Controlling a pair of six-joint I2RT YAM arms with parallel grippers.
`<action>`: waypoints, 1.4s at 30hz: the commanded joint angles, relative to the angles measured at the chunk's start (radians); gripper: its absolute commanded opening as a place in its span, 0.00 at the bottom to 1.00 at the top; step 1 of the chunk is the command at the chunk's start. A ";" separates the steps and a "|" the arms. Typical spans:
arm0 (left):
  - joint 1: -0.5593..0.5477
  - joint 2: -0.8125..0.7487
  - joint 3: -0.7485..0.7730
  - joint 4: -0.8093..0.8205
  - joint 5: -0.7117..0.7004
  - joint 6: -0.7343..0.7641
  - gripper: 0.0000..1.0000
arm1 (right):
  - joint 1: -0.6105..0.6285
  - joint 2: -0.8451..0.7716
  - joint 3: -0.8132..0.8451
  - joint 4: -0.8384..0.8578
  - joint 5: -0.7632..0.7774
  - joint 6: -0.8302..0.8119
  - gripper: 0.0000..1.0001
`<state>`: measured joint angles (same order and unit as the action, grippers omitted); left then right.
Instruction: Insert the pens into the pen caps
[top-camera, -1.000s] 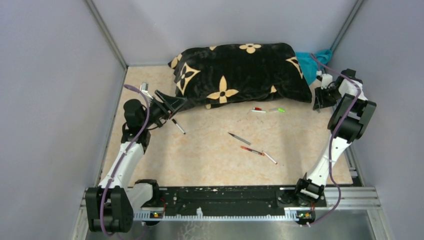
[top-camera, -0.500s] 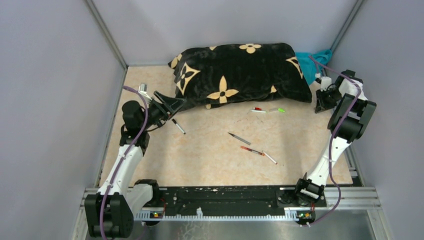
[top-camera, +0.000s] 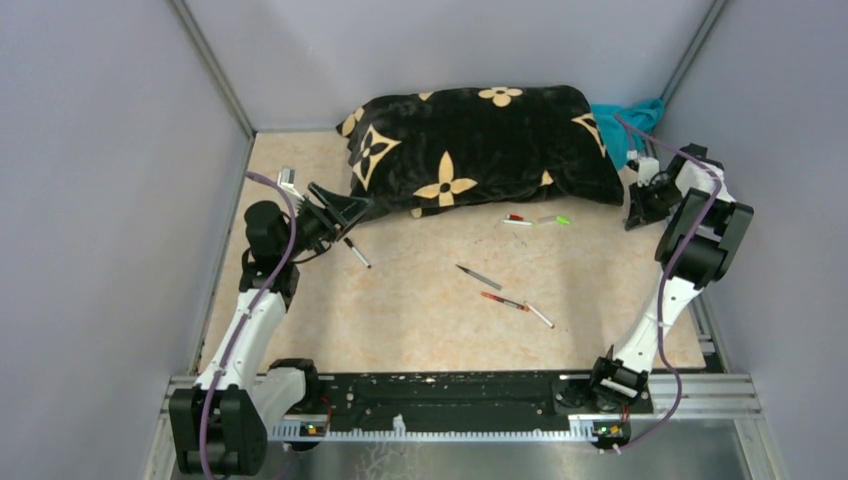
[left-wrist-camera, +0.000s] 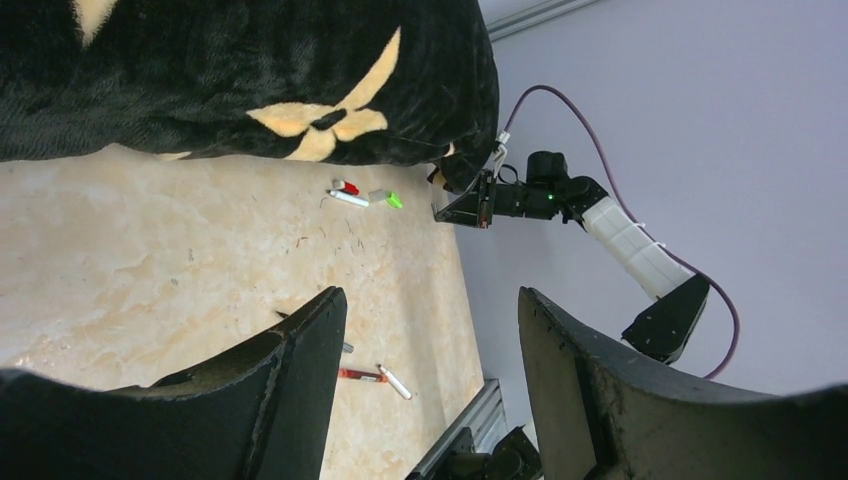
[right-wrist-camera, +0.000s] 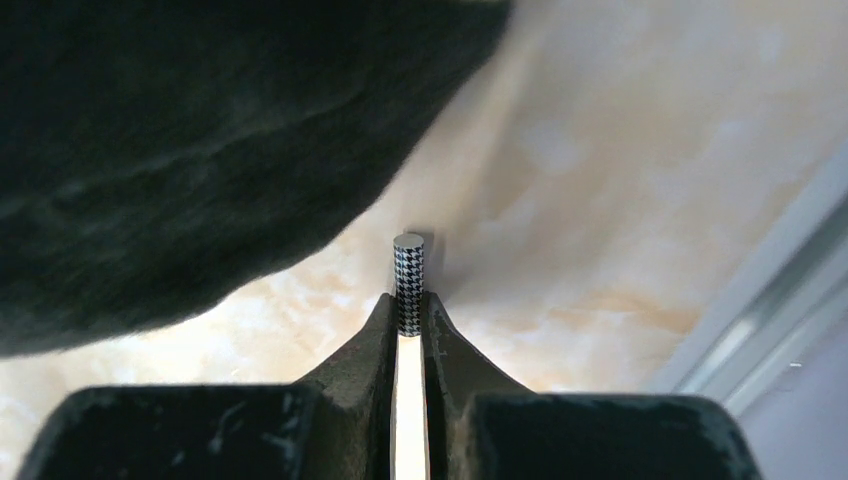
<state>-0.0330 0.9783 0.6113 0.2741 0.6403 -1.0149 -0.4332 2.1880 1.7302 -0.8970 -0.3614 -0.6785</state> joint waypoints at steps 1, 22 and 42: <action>-0.005 -0.027 0.024 -0.013 0.004 0.026 0.69 | 0.023 -0.138 -0.088 -0.001 -0.111 -0.019 0.00; -0.005 -0.028 -0.034 0.056 0.012 0.036 0.70 | 0.588 -0.439 -0.609 0.378 -0.126 0.246 0.03; -0.006 -0.050 -0.076 0.057 0.016 0.020 0.70 | 0.669 -0.416 -0.594 0.357 -0.113 0.270 0.11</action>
<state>-0.0330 0.9501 0.5602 0.3073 0.6407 -0.9916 0.2222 1.7817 1.1027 -0.5591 -0.4610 -0.4160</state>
